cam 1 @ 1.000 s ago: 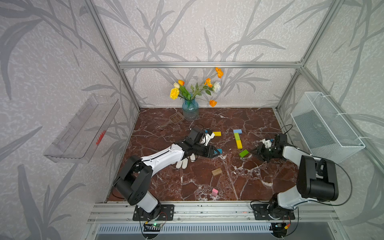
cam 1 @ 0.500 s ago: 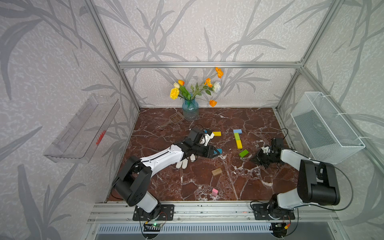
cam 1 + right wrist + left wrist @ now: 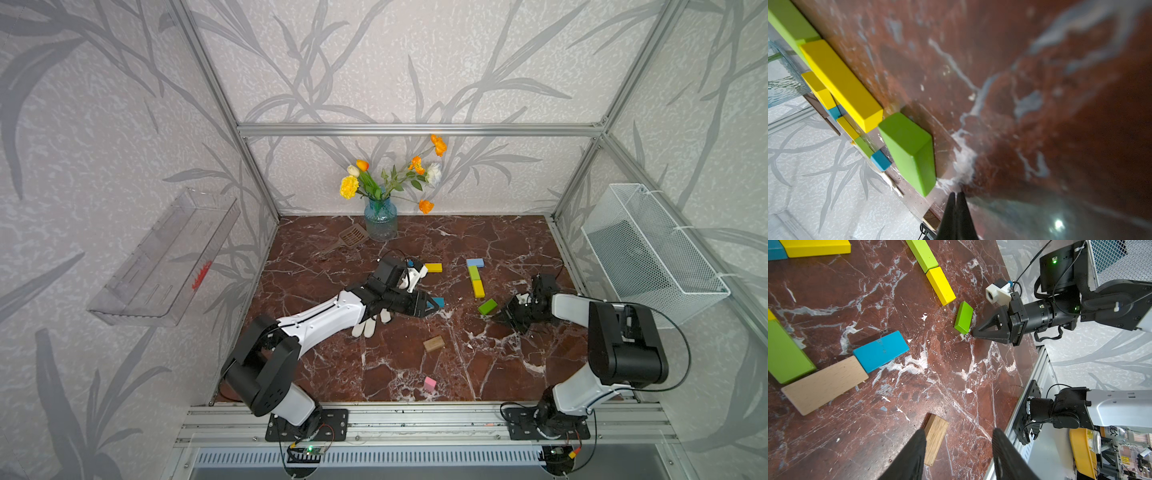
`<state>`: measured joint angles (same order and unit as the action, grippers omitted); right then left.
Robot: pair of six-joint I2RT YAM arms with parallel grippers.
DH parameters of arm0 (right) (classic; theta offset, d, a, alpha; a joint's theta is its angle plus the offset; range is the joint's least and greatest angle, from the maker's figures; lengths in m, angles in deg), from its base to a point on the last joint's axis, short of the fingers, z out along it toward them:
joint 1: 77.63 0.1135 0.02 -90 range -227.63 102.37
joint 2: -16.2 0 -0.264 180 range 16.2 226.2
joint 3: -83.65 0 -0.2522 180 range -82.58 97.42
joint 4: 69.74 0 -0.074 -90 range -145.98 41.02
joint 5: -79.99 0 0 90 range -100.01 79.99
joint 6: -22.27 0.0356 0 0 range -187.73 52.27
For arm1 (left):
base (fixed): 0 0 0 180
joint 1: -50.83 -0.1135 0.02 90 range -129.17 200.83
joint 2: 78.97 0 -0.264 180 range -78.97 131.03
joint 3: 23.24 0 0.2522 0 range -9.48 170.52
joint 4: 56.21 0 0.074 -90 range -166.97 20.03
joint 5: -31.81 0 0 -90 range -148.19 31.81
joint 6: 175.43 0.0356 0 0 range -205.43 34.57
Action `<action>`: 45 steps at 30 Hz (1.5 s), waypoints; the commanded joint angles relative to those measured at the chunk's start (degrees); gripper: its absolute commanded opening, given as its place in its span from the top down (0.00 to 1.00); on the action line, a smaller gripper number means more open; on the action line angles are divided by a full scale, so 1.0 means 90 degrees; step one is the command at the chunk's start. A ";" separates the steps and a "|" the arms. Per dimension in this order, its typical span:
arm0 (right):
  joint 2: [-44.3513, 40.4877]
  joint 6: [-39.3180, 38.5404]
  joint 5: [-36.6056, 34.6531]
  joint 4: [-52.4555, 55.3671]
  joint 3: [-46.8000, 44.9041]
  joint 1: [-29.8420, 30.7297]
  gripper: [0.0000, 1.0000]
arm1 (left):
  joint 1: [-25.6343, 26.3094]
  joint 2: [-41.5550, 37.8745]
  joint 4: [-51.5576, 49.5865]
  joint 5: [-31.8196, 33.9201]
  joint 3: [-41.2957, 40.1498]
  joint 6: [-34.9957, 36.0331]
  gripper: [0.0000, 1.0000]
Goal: Assemble the letter c with building blocks
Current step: Assemble the building block at the center of the board.
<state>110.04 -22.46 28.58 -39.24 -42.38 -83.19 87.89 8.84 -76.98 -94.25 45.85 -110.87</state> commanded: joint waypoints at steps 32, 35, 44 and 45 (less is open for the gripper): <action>0.0528 0.0491 -0.0156 -0.0296 0.0279 0.0313 1.00 | 0.0000 0.0101 0.0060 0.0013 0.0071 0.0043 0.47; 0.0317 0.0591 -0.0213 -0.0324 0.0159 0.0398 1.00 | 0.0003 0.0100 0.0091 -0.0005 0.0062 0.0027 0.48; 0.0272 0.0769 -0.0254 -0.0458 0.0146 0.0457 1.00 | 0.0002 0.0028 0.0055 -0.0016 0.0006 0.0062 0.48; 0.0281 0.0784 -0.0254 -0.0458 0.0170 0.0479 1.00 | -0.0002 0.0013 0.0057 -0.0013 -0.0005 0.0062 0.48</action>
<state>112.64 -16.38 28.58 -44.05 -40.56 -79.32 87.89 9.43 -76.82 -94.27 45.85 -110.93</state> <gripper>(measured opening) 0.047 0.525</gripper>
